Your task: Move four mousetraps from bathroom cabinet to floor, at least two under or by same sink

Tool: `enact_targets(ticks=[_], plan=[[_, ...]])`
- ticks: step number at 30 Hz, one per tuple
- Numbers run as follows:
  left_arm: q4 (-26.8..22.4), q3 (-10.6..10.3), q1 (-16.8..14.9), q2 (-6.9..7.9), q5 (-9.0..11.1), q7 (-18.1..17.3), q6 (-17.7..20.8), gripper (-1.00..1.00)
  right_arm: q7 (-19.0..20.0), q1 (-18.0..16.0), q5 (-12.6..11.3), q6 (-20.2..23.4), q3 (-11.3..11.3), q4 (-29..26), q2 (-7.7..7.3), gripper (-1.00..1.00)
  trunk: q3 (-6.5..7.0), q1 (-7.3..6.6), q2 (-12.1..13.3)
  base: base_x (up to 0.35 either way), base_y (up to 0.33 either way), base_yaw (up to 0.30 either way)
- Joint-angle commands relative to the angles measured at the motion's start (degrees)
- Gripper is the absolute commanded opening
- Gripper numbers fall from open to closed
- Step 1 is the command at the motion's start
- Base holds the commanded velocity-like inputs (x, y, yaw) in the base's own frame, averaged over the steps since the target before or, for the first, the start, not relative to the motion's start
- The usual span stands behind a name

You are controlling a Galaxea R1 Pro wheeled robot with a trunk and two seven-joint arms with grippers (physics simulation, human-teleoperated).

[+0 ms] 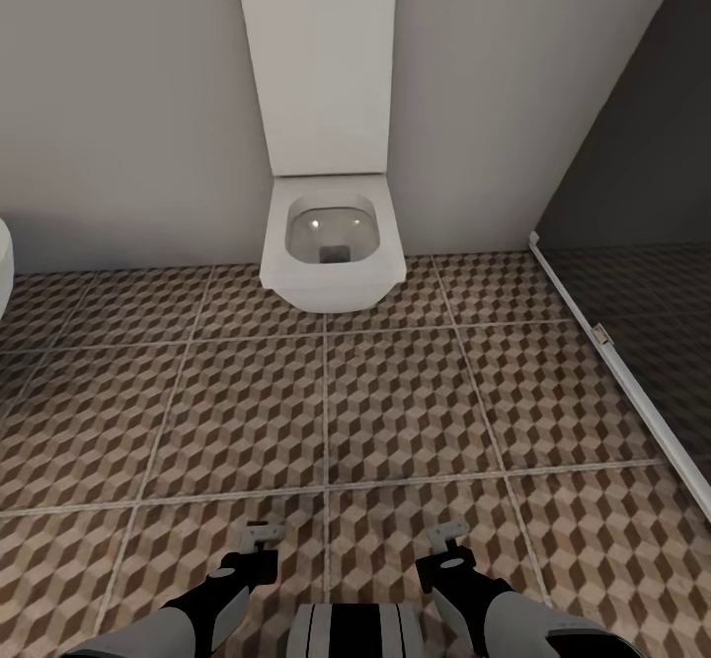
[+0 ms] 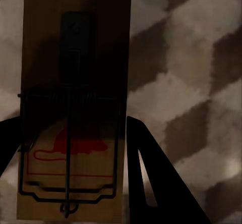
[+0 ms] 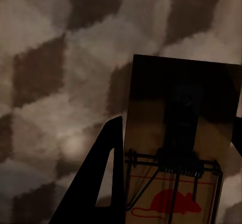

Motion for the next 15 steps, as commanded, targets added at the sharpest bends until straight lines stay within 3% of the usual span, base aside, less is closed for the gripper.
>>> enact_targets(ticks=[1,10,15], plan=[[0.06,-0.49,-0.03,-0.01,0.38,0.23,-0.17,-1.00,-0.17,-0.02,0.50,0.39,-0.14,-0.02,0.02,-1.00,-0.03,-0.01,-0.01,0.000,0.000,0.000],[0.06,-0.50,-0.03,-0.01,0.40,0.23,-0.21,-1.00,-0.13,-0.02,0.47,0.86,-0.11,-0.02,0.02,-1.00,-0.03,-0.01,-0.01,0.000,0.000,0.000],[0.06,-0.50,-0.03,-0.01,0.39,0.23,-0.12,-1.00,-0.13,-0.02,0.50,3.46,-0.11,-0.10,-0.03,-1.00,-0.03,-0.01,-0.01,0.000,0.000,0.000]])
